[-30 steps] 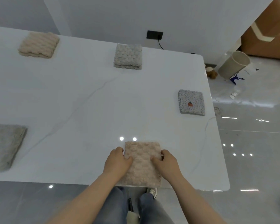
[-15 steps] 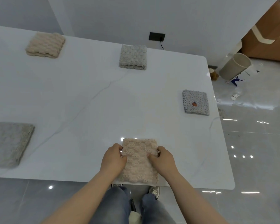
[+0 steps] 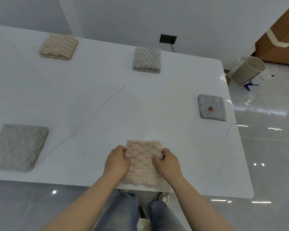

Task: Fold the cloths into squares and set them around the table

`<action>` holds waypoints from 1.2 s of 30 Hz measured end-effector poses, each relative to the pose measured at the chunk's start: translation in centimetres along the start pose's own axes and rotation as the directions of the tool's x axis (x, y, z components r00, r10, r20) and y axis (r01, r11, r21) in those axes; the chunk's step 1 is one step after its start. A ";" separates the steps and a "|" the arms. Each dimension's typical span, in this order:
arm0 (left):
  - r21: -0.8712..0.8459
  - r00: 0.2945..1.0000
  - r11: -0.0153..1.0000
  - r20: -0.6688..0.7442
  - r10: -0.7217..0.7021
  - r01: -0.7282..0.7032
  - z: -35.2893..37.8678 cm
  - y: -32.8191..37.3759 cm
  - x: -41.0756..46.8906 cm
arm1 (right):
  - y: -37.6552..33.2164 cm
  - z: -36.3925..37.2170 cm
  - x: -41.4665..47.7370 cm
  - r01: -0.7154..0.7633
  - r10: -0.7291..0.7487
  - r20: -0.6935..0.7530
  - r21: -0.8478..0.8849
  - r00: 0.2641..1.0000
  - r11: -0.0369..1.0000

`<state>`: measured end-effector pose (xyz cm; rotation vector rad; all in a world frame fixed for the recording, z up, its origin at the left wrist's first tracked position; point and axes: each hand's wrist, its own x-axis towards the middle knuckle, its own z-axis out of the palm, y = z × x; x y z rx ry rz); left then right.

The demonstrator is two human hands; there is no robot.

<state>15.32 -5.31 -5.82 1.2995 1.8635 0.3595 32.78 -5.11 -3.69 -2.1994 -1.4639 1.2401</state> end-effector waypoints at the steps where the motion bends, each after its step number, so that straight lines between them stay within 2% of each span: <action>1: -0.003 1.000 1.000 -0.003 0.006 -0.006 0.0 0.0 0.1 | -0.1 0.1 0.0 0.002 -0.002 -0.011 -0.005 1.000 1.000; 15: -0.042 0.999 0.999 -0.047 0.025 -0.027 -0.1 -0.4 0.5 | -0.4 0.6 0.4 0.032 -0.032 -0.061 0.002 0.998 0.999; 26: -0.036 0.999 0.999 -0.035 0.015 -0.016 -0.6 -0.4 0.6 | -0.1 0.8 0.8 0.013 -0.013 -0.054 -0.009 0.998 1.000; 32: -0.045 0.997 0.999 -0.075 0.007 -0.011 -1.2 -0.2 0.2 | -0.4 0.0 0.5 -0.022 0.024 -0.046 0.032 0.999 0.999; 36: -0.077 0.991 0.994 -0.121 0.063 -0.073 -3.0 1.2 0.1 | -1.5 -1.8 0.3 0.035 -0.031 -0.135 0.021 0.990 0.999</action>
